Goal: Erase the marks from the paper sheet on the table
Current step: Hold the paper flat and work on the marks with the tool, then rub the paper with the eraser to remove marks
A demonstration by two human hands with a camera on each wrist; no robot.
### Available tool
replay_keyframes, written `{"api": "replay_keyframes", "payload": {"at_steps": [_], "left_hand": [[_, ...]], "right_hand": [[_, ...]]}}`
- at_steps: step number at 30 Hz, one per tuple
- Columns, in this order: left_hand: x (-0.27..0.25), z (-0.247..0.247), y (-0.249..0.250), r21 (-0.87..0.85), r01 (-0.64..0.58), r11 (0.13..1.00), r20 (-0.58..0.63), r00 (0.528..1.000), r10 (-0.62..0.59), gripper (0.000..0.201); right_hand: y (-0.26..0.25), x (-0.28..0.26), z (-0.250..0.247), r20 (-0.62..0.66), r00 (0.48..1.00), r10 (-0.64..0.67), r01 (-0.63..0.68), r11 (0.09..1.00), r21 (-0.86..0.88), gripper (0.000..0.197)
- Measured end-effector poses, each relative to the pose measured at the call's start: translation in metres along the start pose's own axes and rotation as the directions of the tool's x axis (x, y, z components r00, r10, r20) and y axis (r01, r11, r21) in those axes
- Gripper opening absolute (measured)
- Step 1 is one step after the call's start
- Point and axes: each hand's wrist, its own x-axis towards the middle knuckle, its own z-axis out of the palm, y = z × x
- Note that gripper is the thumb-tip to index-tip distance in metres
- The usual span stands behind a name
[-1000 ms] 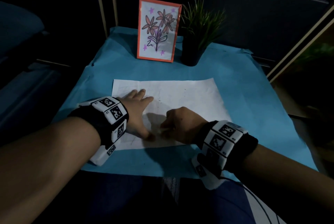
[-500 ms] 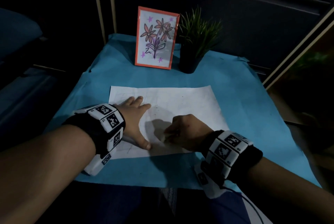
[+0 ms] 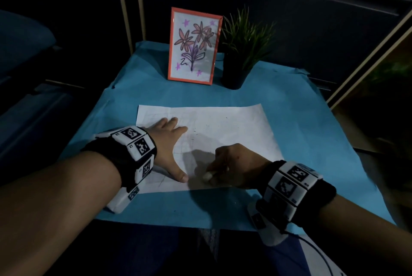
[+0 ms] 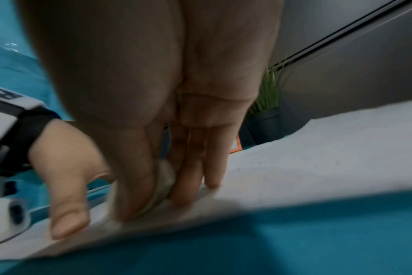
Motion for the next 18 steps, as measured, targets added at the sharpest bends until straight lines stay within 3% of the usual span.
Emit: {"api": "replay_keyframes", "payload": {"at_steps": [3, 8, 10, 12, 14, 16, 18], "left_hand": [[0.000, -0.002, 0.000, -0.003, 0.003, 1.000, 0.010, 1.000, -0.003, 0.135], [0.003, -0.002, 0.000, -0.003, 0.005, 1.000, 0.024, 1.000, -0.005, 0.135], [0.003, -0.004, 0.001, 0.015, 0.010, 1.000, 0.017, 1.000, -0.010, 0.131], [0.003, -0.010, 0.002, 0.046, 0.003, 0.999, -0.055, 0.998, 0.000, 0.120], [0.002, -0.019, 0.004, 0.037, -0.034, 0.999, -0.197, 0.980, 0.041, 0.102], [0.003, -0.029, 0.006, -0.065, -0.119, 0.991, -0.350, 0.933, 0.089, 0.084], [0.004, -0.039, 0.007, -0.286, -0.244, 0.927, -0.409, 0.906, 0.112, 0.062]], "right_hand": [[0.002, 0.004, 0.004, -0.093, 0.994, 0.056, -0.055, 0.998, 0.015, 0.026], [0.010, -0.004, 0.004, 0.009, 0.997, 0.077, -0.077, 0.995, 0.063, 0.029], [0.010, -0.002, -0.003, -0.098, 0.988, 0.117, -0.108, 0.990, 0.091, 0.030], [0.009, 0.003, -0.013, -0.252, 0.960, 0.124, -0.101, 0.990, 0.103, 0.030], [0.006, 0.010, -0.024, -0.322, 0.940, 0.109, -0.073, 0.990, 0.123, 0.029], [0.002, 0.019, -0.033, -0.347, 0.934, 0.087, -0.037, 0.988, 0.149, 0.026], [-0.002, 0.030, -0.039, -0.375, 0.924, 0.082, -0.013, 0.983, 0.182, 0.025]]}}
